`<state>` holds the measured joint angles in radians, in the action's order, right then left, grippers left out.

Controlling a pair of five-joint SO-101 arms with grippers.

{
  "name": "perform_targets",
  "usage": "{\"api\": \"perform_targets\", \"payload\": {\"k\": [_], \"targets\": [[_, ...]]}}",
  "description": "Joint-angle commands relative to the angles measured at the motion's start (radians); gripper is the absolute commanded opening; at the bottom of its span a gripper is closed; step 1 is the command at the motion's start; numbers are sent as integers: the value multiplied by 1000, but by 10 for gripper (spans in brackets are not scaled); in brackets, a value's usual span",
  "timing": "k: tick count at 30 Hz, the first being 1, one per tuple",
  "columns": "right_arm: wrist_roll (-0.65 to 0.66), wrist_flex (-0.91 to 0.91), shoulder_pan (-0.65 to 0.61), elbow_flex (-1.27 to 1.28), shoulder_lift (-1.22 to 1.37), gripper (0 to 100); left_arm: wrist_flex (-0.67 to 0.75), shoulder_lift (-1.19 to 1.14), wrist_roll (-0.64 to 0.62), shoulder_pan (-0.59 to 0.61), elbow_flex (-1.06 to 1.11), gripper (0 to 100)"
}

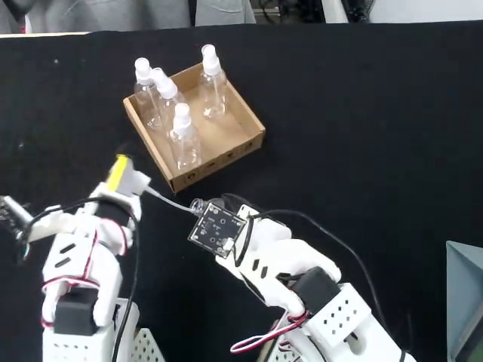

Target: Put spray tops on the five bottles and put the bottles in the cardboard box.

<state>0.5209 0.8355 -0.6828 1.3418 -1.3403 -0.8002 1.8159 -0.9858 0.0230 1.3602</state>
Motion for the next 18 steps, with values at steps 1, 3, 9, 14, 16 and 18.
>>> {"api": "perform_targets", "payload": {"k": [1, 3, 9, 14, 16, 18], "targets": [[-5, -29, -26, -13, -28, 92, 44, 8, 20, -70, 1, 29], [-6, -29, -26, -13, -28, 92, 38, 8, 21, -94, 1, 29], [-60, -51, -25, -12, -28, 92, 43, 8, 21, -139, 15, 29], [-60, -61, -20, -8, -28, 92, 37, 8, 98, -220, 27, 29], [-60, -61, -20, -8, -28, 92, 35, 8, 115, -259, 28, 29], [-60, -61, -18, -8, -28, 92, 35, 8, 130, -269, 28, 29]]}}
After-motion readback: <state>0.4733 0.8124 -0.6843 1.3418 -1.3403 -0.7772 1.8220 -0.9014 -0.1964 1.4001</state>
